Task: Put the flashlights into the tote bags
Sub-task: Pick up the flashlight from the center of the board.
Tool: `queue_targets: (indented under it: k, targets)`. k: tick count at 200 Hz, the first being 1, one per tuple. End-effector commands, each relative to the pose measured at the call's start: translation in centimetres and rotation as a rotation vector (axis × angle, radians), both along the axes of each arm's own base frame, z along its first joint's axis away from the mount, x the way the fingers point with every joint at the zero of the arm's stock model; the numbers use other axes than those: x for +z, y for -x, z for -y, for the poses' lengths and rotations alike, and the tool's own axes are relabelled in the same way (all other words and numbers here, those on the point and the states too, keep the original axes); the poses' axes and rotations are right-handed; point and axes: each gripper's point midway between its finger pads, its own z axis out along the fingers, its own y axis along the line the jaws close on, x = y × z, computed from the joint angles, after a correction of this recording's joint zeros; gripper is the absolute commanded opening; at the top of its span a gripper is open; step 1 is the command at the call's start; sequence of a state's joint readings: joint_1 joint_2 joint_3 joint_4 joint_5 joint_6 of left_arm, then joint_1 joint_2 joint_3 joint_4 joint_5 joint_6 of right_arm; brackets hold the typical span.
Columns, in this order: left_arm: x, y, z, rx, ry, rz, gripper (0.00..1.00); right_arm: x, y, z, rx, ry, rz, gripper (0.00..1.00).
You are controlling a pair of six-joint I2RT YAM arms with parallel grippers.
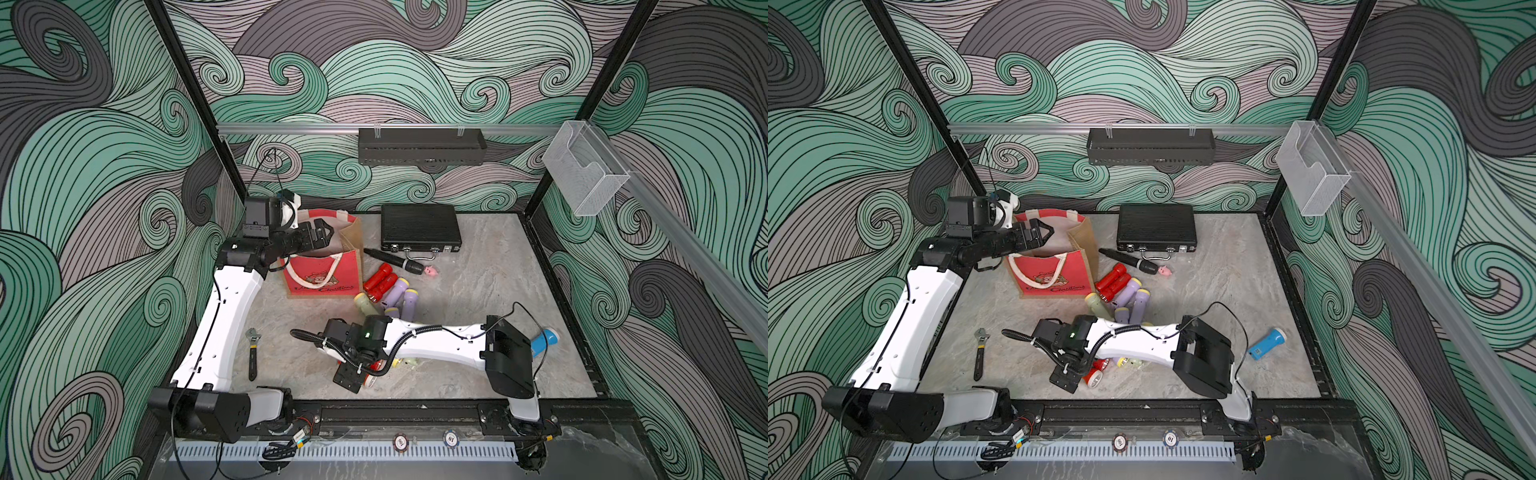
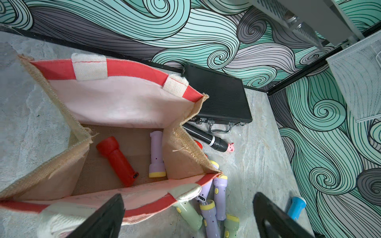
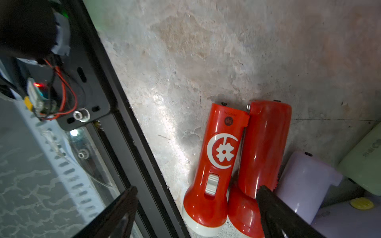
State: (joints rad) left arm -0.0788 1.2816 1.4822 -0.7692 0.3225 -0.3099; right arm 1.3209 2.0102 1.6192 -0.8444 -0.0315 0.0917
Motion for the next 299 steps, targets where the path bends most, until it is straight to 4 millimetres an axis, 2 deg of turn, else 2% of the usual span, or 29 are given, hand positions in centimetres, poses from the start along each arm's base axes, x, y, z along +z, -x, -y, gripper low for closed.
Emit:
queue_targets:
  k: [1, 49, 88, 138, 215, 251, 276, 299]
  targets:
    - [1.6, 0.9, -0.5, 0.009, -0.009, 0.056, 0.98, -0.3, -0.4, 1.6, 0.007, 0.077, 0.036, 0.9]
    - [2.4, 2.5, -1.4, 0.045, -0.036, 0.091, 0.99, -2.6, 0.0, 1.5, 0.005, 0.099, 0.008, 0.84]
    - [2.6, 2.6, -1.6, 0.042, -0.054, 0.087, 0.99, -2.8, 0.2, 1.2, 0.016, 0.1, 0.0, 0.8]
    - [2.7, 2.4, -1.7, 0.047, -0.053, 0.097, 0.99, -4.3, 0.4, 1.4, 0.024, 0.134, -0.011, 0.73]
    - [2.9, 2.2, -2.0, 0.054, -0.043, 0.117, 0.98, -5.9, -1.6, 2.9, -0.015, 0.185, 0.014, 0.6]
    - [3.2, 1.6, -1.2, 0.032, 0.015, 0.133, 0.99, -6.2, -2.5, 3.7, -0.041, 0.171, 0.021, 0.45]
    - [3.7, 1.3, -1.1, 0.034, 0.028, 0.155, 0.98, -6.3, -2.8, 3.5, -0.037, 0.16, 0.029, 0.4]
    - [4.0, 1.0, -0.9, 0.026, 0.035, 0.163, 0.99, -5.5, -3.5, 3.3, -0.059, 0.11, 0.04, 0.31]
